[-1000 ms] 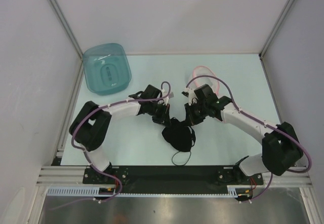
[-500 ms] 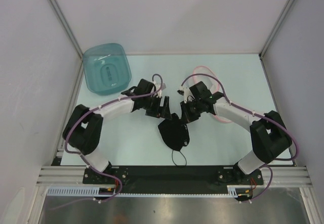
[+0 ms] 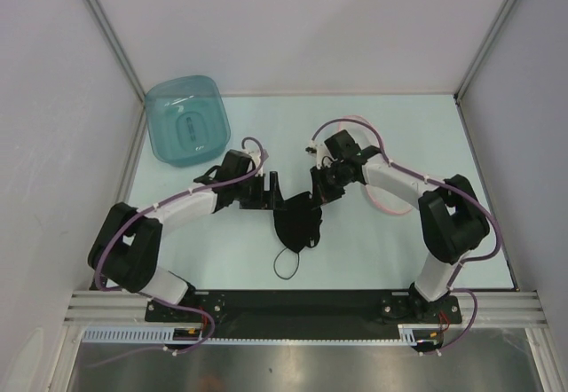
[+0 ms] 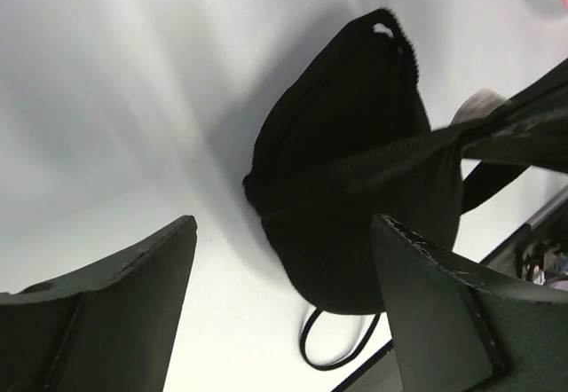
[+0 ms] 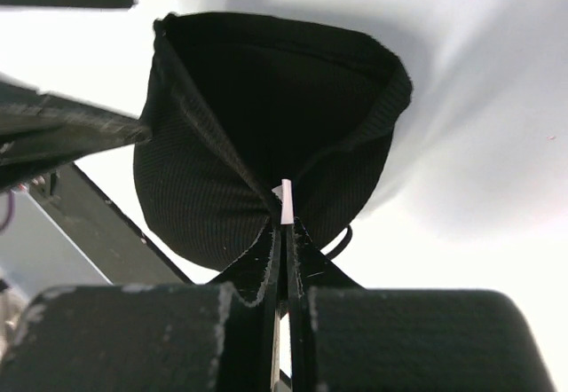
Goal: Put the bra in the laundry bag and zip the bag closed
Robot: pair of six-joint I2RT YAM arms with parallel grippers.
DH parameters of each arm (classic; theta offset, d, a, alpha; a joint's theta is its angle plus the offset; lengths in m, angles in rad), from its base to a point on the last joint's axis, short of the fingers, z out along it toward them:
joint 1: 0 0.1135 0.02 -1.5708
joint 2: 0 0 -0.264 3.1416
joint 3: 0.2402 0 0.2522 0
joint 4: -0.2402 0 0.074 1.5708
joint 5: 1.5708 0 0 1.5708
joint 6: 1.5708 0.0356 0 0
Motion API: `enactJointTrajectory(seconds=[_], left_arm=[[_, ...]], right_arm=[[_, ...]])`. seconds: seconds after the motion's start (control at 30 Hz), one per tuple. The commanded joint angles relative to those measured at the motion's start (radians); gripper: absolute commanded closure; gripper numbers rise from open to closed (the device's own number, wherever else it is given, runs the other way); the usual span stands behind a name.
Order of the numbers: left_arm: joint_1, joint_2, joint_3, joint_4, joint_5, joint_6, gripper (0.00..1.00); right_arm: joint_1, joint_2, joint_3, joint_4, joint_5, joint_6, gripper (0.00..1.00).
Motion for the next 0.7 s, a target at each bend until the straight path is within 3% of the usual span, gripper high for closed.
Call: enactJointTrajectory(seconds=[0.0, 0.13, 0.27, 0.3, 0.37, 0.47, 0.67], left_arm=[[0.001, -0.098, -0.028, 0.064, -0.061, -0.05, 0.15], [0.001, -0.119, -0.093, 0.104, -0.024, -0.092, 0.15], [0.001, -0.128, -0.134, 0.161, 0.008, -0.142, 0.14], [0.001, -0.133, -0.145, 0.191, 0.019, -0.156, 0.14], [0.001, -0.139, -0.174, 0.208, 0.043, -0.184, 0.14], [0.001, -0.167, -0.206, 0.247, 0.048, -0.214, 0.12], [-0.005, -0.245, -0.272, 0.247, 0.034, -0.296, 0.11]], right_arm=[[-0.042, 0.054, 0.067, -0.021, -0.048, 0.043, 0.99], [-0.06, 0.094, 0.084, 0.02, -0.094, 0.075, 0.92], [-0.079, 0.134, 0.091, 0.096, -0.149, 0.141, 0.73], [-0.08, 0.139, 0.093, 0.1, -0.158, 0.155, 0.59], [-0.08, 0.124, 0.087, 0.103, -0.149, 0.161, 0.48], [-0.094, 0.099, 0.076, 0.102, -0.128, 0.153, 0.22], [-0.107, 0.128, 0.084, 0.122, -0.191, 0.141, 0.14]])
